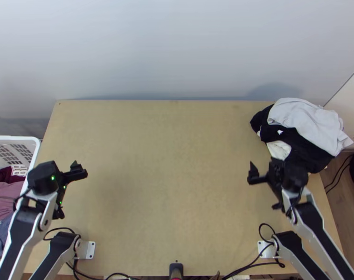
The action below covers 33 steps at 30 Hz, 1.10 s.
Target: Fold the t-shirt
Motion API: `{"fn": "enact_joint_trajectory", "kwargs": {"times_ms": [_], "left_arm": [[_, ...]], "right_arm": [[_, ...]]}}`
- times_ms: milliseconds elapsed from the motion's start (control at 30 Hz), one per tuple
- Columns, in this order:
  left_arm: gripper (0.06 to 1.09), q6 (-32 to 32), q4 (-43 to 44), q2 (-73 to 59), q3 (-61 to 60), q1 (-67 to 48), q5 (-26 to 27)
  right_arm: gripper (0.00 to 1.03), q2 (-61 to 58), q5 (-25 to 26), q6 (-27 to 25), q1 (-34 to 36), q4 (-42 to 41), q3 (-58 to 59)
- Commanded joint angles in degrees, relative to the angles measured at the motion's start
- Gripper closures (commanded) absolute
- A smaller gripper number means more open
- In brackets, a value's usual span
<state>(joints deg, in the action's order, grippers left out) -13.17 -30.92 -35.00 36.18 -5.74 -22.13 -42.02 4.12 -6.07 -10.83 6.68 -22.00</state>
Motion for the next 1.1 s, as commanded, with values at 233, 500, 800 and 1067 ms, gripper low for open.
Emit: {"fn": "enact_joint_trajectory", "kwargs": {"times_ms": [233,500,800,1067], "left_arm": [[0.10,12.55,24.94,17.34,-26.69,5.83,-3.53],[0.10,11.06,23.27,29.73,-33.28,6.18,-2.83],[0.10,9.48,22.74,35.27,-33.20,4.95,-1.16],[0.10,9.21,22.48,35.09,-33.20,5.12,-1.16]], "right_arm": [[0.04,34.02,3.44,-4.39,-0.16,1.32,18.75],[0.04,35.08,3.09,-2.99,0.02,1.58,18.75],[0.04,42.20,3.17,-2.99,-0.24,1.67,18.66],[0.04,42.11,3.09,-2.99,-0.16,1.67,18.66]]}}
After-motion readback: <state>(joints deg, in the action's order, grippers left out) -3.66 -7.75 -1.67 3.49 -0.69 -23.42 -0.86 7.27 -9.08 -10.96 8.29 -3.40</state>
